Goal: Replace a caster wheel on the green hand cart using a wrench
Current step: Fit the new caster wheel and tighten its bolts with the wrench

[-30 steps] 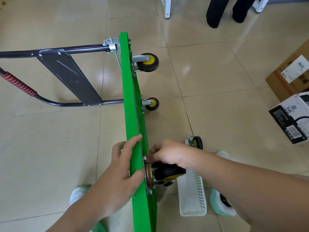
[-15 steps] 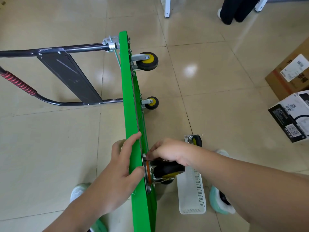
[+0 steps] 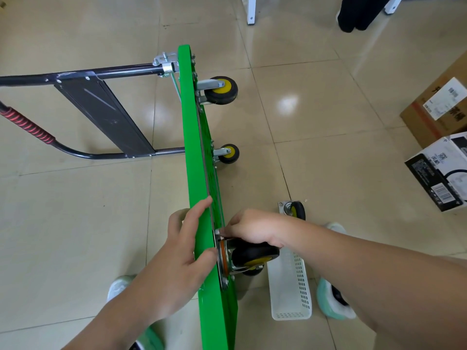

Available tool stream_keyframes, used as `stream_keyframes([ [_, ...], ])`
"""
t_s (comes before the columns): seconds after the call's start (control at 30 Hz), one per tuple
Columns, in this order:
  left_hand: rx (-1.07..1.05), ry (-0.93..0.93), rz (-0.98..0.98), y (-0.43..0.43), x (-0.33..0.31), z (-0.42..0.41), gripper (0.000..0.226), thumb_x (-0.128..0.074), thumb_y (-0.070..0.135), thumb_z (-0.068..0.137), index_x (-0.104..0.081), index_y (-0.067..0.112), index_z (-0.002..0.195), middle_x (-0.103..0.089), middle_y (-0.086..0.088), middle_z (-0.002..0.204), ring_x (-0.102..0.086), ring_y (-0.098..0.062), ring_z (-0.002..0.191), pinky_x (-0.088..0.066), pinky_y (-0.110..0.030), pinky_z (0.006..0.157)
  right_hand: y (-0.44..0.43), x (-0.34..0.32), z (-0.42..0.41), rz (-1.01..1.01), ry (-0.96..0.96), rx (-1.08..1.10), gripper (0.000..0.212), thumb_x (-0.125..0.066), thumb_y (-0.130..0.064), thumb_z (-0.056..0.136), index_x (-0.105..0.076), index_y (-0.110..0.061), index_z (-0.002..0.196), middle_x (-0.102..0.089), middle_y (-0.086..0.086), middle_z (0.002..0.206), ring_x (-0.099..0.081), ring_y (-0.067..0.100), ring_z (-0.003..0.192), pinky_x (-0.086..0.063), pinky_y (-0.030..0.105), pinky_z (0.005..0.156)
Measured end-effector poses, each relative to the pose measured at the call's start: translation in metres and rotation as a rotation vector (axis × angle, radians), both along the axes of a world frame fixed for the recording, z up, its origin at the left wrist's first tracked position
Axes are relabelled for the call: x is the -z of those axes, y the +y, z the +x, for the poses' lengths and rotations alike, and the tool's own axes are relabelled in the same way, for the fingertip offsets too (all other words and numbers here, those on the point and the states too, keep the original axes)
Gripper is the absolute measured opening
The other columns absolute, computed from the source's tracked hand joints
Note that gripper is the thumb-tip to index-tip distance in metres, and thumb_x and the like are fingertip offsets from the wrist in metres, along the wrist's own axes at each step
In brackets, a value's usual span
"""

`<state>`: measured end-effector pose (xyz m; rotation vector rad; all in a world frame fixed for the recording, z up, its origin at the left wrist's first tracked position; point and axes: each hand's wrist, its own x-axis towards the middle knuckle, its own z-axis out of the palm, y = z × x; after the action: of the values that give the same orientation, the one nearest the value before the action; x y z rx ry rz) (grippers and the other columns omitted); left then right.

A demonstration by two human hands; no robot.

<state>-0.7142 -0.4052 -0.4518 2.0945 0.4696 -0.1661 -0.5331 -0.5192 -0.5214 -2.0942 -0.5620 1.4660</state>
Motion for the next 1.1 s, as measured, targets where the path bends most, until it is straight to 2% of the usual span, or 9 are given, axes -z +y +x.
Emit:
stream_keyframes([
  [0.07, 0.003, 0.0, -0.003, 0.0, 0.0, 0.0, 0.074, -0.051, 0.041, 0.095, -0.007, 0.078, 0.142, -0.019, 0.043, 0.132, -0.065, -0.014, 0.072, -0.05, -0.016, 0.067, 0.0, 0.001, -0.001, 0.016, -0.022, -0.024, 0.035, -0.063, -0.053, 0.093, -0.069, -0.025, 0.073, -0.063, -0.019, 0.05, -0.061, 0.01, 0.062, -0.039, 0.024, 0.054],
  [0.2, 0.005, -0.007, 0.003, 0.001, 0.002, 0.0, 0.079, -0.054, 0.033, 0.098, -0.006, 0.08, 0.14, -0.019, 0.042, 0.132, -0.066, -0.014, 0.075, -0.05, -0.017, 0.066, 0.0, 0.001, -0.002, 0.037, -0.039, -0.04, 0.038, -0.063, -0.053, 0.094, -0.067, -0.026, 0.068, -0.062, -0.021, 0.048, -0.057, 0.007, 0.058, -0.036, 0.025, 0.054],
  [0.27, 0.01, -0.004, 0.008, 0.001, 0.002, 0.0, 0.078, -0.053, 0.035, 0.098, -0.005, 0.08, 0.141, -0.019, 0.042, 0.132, -0.065, -0.014, 0.073, -0.05, -0.018, 0.066, -0.001, 0.002, -0.001, 0.044, -0.045, -0.044, 0.037, -0.065, -0.053, 0.092, -0.068, -0.028, 0.066, -0.063, -0.021, 0.05, -0.058, 0.005, 0.057, -0.037, 0.024, 0.054],
  [0.37, 0.009, -0.008, 0.007, 0.001, 0.002, 0.0, 0.075, -0.051, 0.04, 0.097, -0.005, 0.08, 0.14, -0.019, 0.043, 0.132, -0.065, -0.014, 0.071, -0.049, -0.016, 0.064, -0.001, 0.004, 0.0, 0.077, -0.036, -0.046, 0.028, -0.069, -0.049, 0.09, -0.07, -0.03, 0.07, -0.069, -0.021, 0.059, -0.062, 0.004, 0.062, -0.041, 0.023, 0.058],
  [0.53, 0.013, -0.022, 0.011, 0.001, 0.003, 0.001, 0.083, -0.055, 0.029, 0.099, -0.005, 0.083, 0.136, -0.019, 0.043, 0.131, -0.065, -0.011, 0.071, -0.048, -0.013, 0.066, 0.0, 0.004, 0.001, 0.086, 0.027, 0.002, 0.018, -0.076, -0.045, 0.084, -0.074, -0.029, 0.077, -0.074, -0.015, 0.068, -0.069, 0.011, 0.072, -0.048, 0.024, 0.063],
  [0.77, 0.016, -0.003, 0.025, 0.001, 0.004, 0.001, 0.082, -0.056, 0.029, 0.1, -0.005, 0.081, 0.14, -0.018, 0.044, 0.131, -0.065, -0.013, 0.072, -0.048, -0.014, 0.066, 0.001, -0.003, -0.003, 0.045, -0.048, -0.03, 0.035, -0.066, -0.054, 0.091, -0.071, -0.024, 0.073, -0.067, -0.013, 0.056, -0.062, 0.009, 0.062, -0.041, 0.024, 0.056],
  [0.9, 0.019, 0.018, 0.027, 0.001, 0.003, 0.002, 0.081, -0.054, 0.034, 0.097, -0.004, 0.081, 0.14, -0.016, 0.046, 0.131, -0.066, -0.015, 0.076, -0.05, -0.016, 0.067, 0.002, -0.009, -0.005, 0.029, -0.063, -0.055, 0.039, -0.062, -0.055, 0.093, -0.076, -0.018, 0.094, -0.074, 0.003, 0.084, -0.069, 0.023, 0.08, -0.049, 0.03, 0.07],
  [1.03, 0.02, 0.01, 0.03, 0.0, 0.001, 0.003, 0.083, -0.054, 0.031, 0.098, -0.004, 0.082, 0.139, -0.016, 0.046, 0.131, -0.065, -0.013, 0.081, -0.051, -0.018, 0.07, 0.001, -0.016, -0.003, 0.01, 0.024, 0.011, 0.035, -0.071, -0.047, 0.09, -0.076, -0.015, 0.103, -0.075, 0.008, 0.093, -0.071, 0.027, 0.089, -0.054, 0.033, 0.075],
  [1.1, 0.018, 0.009, 0.024, 0.0, 0.0, 0.003, 0.083, -0.054, 0.03, 0.096, -0.004, 0.083, 0.138, -0.016, 0.047, 0.13, -0.065, -0.012, 0.084, -0.051, -0.019, 0.072, 0.0, -0.021, -0.003, 0.003, 0.074, 0.055, 0.034, -0.077, -0.04, 0.087, -0.076, -0.011, 0.105, -0.076, 0.012, 0.099, -0.072, 0.033, 0.097, -0.058, 0.041, 0.085],
])
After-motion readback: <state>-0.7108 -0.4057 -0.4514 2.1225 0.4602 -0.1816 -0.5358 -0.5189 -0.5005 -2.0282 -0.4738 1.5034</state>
